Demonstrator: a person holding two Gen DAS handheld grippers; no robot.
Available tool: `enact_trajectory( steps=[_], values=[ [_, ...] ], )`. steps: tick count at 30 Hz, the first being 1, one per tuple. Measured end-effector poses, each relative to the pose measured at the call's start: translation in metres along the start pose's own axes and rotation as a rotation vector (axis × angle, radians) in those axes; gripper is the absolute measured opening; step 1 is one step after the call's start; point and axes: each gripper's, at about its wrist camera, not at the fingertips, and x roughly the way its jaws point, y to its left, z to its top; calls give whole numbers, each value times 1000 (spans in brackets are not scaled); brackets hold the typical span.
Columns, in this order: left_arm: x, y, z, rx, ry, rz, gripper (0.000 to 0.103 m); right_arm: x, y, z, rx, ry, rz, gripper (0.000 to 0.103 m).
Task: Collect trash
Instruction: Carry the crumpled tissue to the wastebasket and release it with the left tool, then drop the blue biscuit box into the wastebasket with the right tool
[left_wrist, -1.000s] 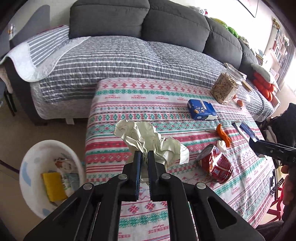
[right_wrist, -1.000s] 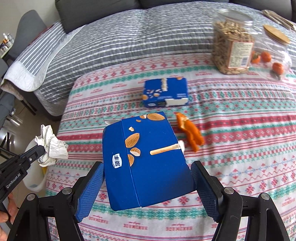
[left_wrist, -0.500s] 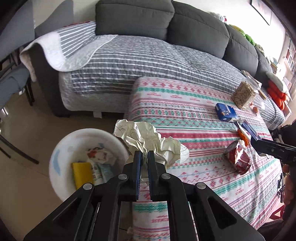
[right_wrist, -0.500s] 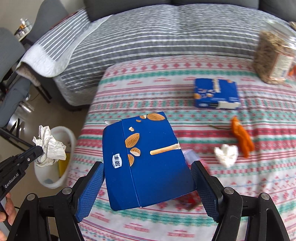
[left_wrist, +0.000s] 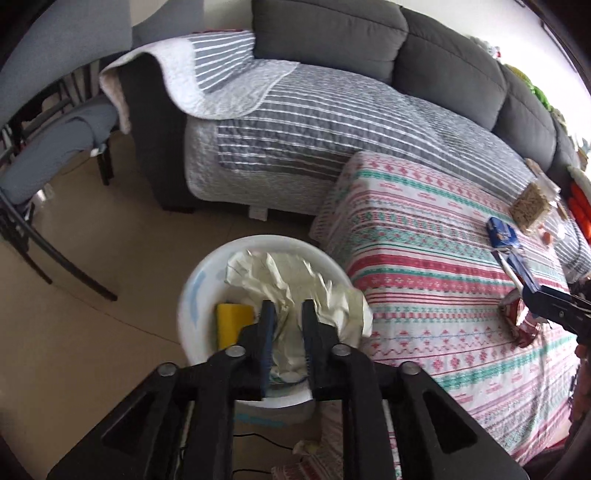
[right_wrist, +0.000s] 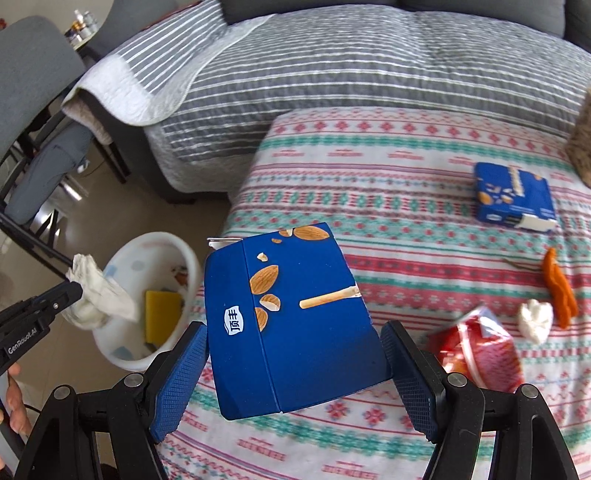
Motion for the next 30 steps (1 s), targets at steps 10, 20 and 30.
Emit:
enact_trajectory(
  steps=[10, 20, 30],
  values=[
    [-4, 39, -10, -54, 34, 106, 80, 21, 37, 0, -58, 14, 25, 80],
    [-15, 79, -29, -60, 53, 177, 94, 55, 80, -1, -122, 32, 50, 80],
    [-19, 109, -46, -70, 63, 207, 99, 92, 117, -5, -169, 37, 66, 81]
  ],
)
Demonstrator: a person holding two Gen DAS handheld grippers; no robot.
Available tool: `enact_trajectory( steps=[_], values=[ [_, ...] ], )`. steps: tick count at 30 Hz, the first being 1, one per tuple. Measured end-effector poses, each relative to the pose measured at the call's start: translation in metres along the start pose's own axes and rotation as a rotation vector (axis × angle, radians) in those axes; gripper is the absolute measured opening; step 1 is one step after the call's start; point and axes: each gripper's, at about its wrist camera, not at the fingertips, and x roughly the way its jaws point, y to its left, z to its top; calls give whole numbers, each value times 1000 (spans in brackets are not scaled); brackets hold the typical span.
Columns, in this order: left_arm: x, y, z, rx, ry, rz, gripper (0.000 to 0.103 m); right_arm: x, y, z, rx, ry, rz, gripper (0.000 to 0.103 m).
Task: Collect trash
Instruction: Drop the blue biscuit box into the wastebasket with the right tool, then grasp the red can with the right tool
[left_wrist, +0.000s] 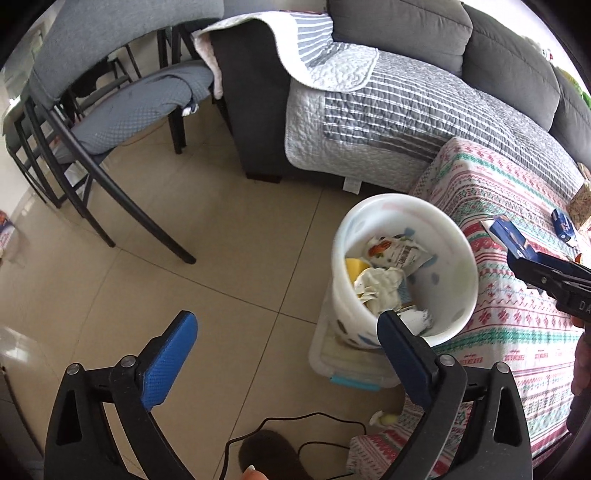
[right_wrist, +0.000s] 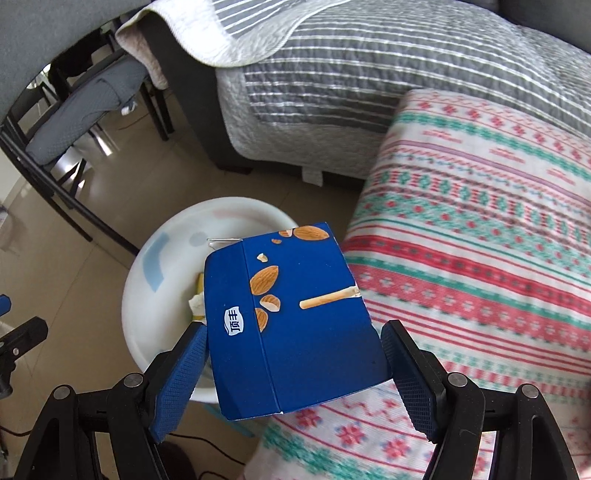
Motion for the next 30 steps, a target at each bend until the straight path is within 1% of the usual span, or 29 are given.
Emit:
enact_trajectory(
  steps=[2, 3, 5, 10, 17, 21, 25, 30],
  values=[
    [1, 5, -2, -5, 6, 1, 100, 4, 5, 1, -3, -19, 19, 83],
    [1, 6, -2, -7, 7, 1, 100, 5, 7, 1, -4, -30, 33, 88],
    [2, 9, -3, -11, 9, 1, 100, 7, 10, 2, -5, -40, 39, 93],
    [2, 9, -1, -13, 6, 0, 100, 4, 11, 2, -17, -48, 17, 93],
    [-1, 5, 0, -14, 3, -4, 100, -11, -4, 0, 9, -57, -1, 93],
    [-2, -1, 1, -11, 9, -12, 100, -21, -14, -4, 19, -51, -27, 93],
    [-5, -14, 3, 4, 7, -30, 100, -32, -26, -8, 17, -49, -72, 93],
    [-10, -37, 7, 33, 2, -61, 100, -52, -50, -15, 53, -49, -114, 93]
  ],
)
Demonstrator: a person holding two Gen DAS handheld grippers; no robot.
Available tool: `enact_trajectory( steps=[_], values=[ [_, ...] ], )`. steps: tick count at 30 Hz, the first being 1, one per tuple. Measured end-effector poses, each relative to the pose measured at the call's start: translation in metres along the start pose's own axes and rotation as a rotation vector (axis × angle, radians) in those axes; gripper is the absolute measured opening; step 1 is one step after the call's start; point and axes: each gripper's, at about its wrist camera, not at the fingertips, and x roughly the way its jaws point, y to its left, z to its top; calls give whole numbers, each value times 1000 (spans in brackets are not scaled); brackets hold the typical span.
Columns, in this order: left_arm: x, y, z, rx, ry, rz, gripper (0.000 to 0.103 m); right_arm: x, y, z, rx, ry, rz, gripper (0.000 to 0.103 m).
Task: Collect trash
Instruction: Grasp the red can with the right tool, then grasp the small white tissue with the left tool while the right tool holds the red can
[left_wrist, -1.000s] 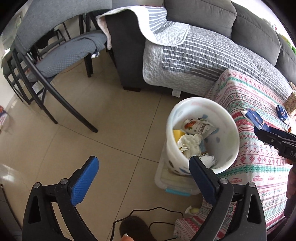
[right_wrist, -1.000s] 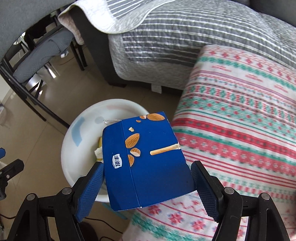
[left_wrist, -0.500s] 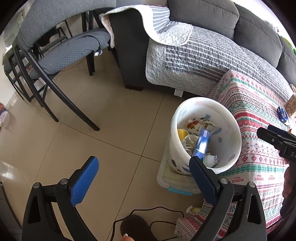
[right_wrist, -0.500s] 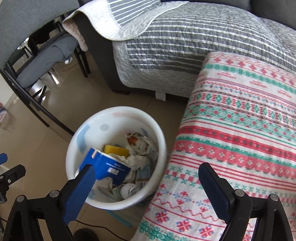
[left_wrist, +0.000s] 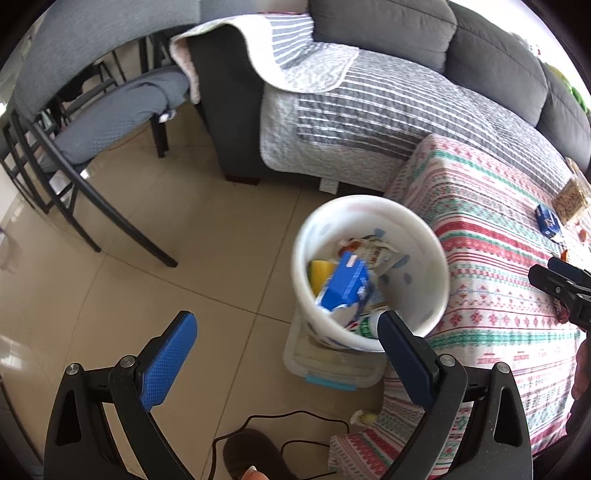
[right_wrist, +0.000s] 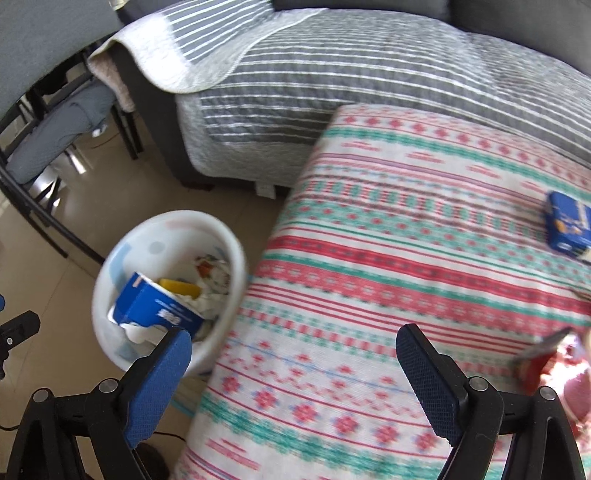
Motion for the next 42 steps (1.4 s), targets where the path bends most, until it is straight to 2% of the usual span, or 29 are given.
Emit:
enact_trajectory(
  steps=[13, 19, 29, 31, 34, 38, 42],
  values=[
    [-7, -44, 3, 48, 5, -60, 100, -31, -99, -10, 91, 55, -198, 93],
    [-6, -59, 5, 62, 13, -83, 100, -28, -139, -21, 136, 127, -234, 93],
    [-7, -98, 6, 102, 22, -120, 100, 5, -158, -30, 158, 243, -242, 92],
    [-6, -104, 6, 114, 25, -124, 100, 10, -159, -30, 161, 252, -251, 89],
    [-4, -115, 8, 126, 31, -134, 100, 16, -160, -31, 163, 269, -244, 76],
    [-2, -132, 11, 140, 37, -152, 100, 11, -159, -30, 151, 256, -246, 75],
    [1, -157, 14, 159, 43, -181, 100, -12, -167, -29, 170, 211, -250, 74]
  ],
)
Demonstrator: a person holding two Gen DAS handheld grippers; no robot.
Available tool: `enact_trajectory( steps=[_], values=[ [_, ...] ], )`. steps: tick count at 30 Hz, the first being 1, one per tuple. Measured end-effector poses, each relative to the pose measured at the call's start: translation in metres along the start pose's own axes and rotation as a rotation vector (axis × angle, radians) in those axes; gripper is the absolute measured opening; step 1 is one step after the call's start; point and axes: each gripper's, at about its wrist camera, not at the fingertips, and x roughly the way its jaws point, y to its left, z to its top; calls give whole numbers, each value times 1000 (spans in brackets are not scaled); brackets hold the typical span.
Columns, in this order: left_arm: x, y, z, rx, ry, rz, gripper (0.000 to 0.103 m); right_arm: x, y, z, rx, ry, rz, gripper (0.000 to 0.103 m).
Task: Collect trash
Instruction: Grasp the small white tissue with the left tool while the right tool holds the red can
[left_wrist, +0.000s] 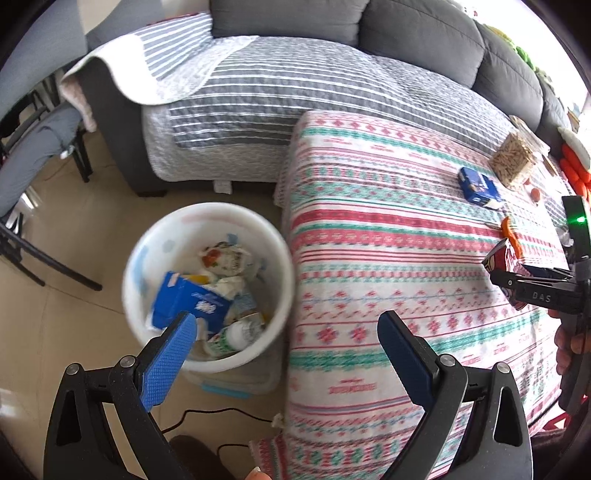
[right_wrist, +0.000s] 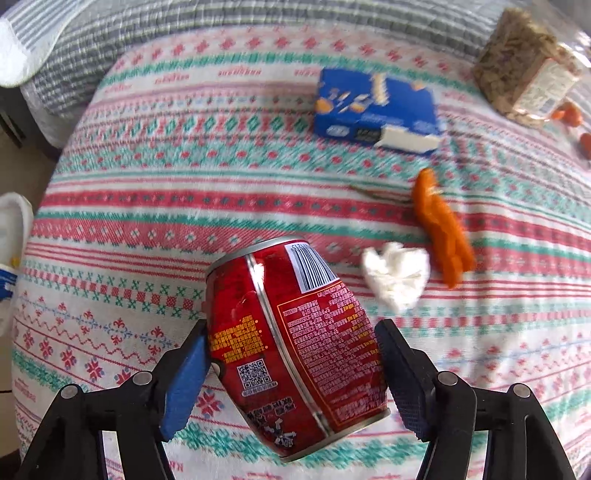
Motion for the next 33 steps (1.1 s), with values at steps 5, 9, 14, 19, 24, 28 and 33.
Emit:
enact_trajectory(
  steps=[5, 9, 14, 19, 24, 28, 33],
  values=[
    [11, -46, 8, 50, 8, -45, 100, -28, -32, -7, 58, -51, 3, 74],
    [19, -91, 10, 126, 4, -72, 100, -45, -69, -15, 116, -77, -9, 74],
    [33, -151, 10, 223, -5, -110, 100, -56, -120, -32, 216, -76, -10, 74],
    [46, -199, 9, 275, -36, -157, 99, -58, -156, -49, 275, -56, -11, 75],
    [62, -233, 11, 284, -58, -240, 85, -62, -182, -62, 304, -50, -22, 75],
    [77, -254, 12, 295, -63, -314, 66, -61, -201, -71, 327, -42, -28, 75],
    [86, -272, 13, 296, -90, -362, 52, -57, -211, -74, 351, -31, -25, 75]
  ],
)
